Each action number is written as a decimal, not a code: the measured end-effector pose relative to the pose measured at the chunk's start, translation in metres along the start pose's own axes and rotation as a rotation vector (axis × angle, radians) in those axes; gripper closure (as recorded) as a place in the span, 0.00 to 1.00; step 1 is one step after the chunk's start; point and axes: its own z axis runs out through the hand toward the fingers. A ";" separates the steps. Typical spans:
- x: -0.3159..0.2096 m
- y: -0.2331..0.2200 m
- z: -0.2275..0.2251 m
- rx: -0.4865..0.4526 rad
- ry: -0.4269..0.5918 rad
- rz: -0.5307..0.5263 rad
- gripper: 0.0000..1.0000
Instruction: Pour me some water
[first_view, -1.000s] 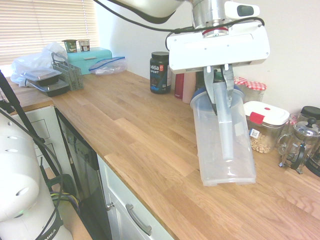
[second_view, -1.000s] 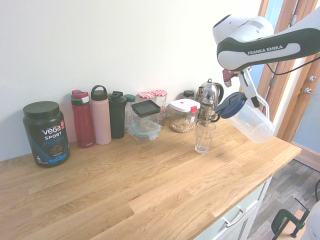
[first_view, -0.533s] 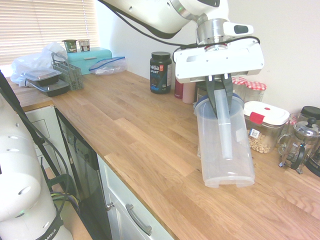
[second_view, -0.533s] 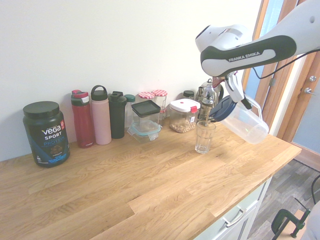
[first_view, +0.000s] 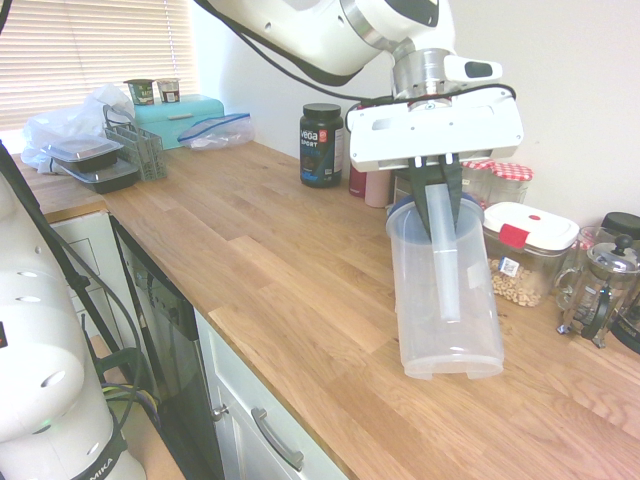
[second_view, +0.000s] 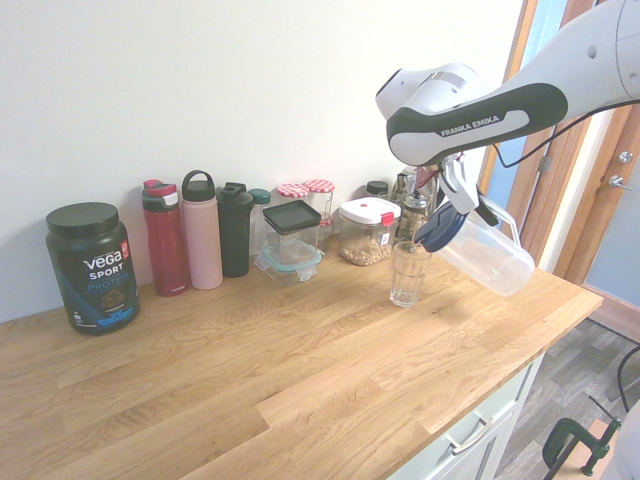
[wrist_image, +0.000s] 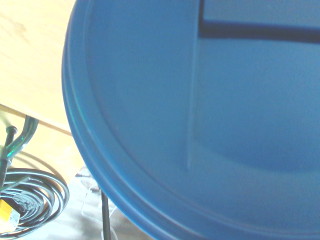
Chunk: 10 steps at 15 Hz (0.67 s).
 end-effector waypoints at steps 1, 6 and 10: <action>-0.012 0.012 -0.007 0.025 0.028 0.002 1.00; -0.103 0.060 -0.001 0.263 0.180 -0.007 1.00; -0.146 0.038 0.024 0.477 0.267 -0.013 1.00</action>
